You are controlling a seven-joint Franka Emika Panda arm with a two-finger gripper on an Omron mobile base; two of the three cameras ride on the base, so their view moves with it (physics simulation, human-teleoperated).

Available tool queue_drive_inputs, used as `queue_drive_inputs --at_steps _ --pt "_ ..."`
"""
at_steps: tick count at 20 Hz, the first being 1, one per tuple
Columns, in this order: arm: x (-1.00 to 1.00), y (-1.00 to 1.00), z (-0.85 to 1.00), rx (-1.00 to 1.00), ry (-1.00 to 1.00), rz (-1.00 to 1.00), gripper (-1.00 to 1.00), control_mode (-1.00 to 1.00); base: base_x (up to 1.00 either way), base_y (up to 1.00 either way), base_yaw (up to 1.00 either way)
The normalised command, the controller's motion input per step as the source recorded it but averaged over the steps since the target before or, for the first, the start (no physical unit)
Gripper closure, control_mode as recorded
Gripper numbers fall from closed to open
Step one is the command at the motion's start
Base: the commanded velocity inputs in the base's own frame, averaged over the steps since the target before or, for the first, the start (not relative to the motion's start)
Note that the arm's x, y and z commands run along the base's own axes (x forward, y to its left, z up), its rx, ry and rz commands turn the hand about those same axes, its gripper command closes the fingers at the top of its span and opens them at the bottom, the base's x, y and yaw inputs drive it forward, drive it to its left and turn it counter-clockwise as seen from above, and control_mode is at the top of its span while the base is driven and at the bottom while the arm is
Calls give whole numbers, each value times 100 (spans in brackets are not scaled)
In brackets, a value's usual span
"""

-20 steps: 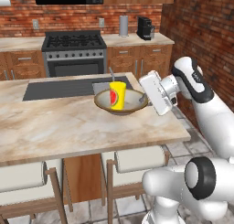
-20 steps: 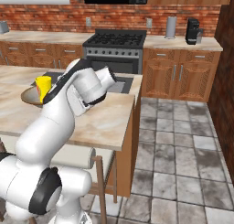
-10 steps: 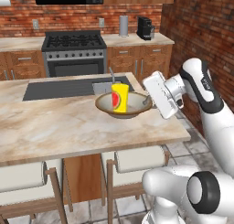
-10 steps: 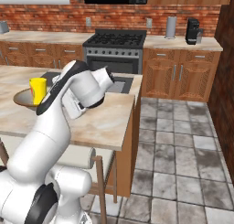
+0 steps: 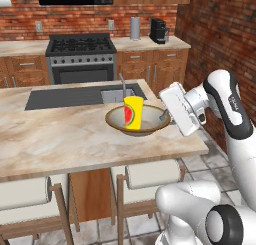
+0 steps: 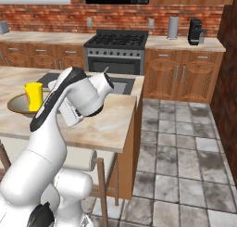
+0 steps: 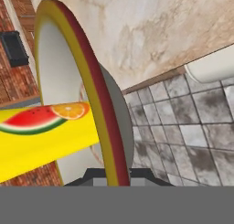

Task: Place the cup inside the bowl on the dining table and move the bowl to any counter.

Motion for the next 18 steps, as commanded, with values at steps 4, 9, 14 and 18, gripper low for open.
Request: queue_drive_inputs --at_steps 4,9,14,18 --pt "-12 0 0 0 0 0 100 -100 0 0 0" --pt "0 0 0 0 0 0 100 -100 0 0 0" --pt "0 0 0 0 0 0 100 -100 0 0 0" --pt "0 0 0 0 0 0 100 -100 0 0 0"
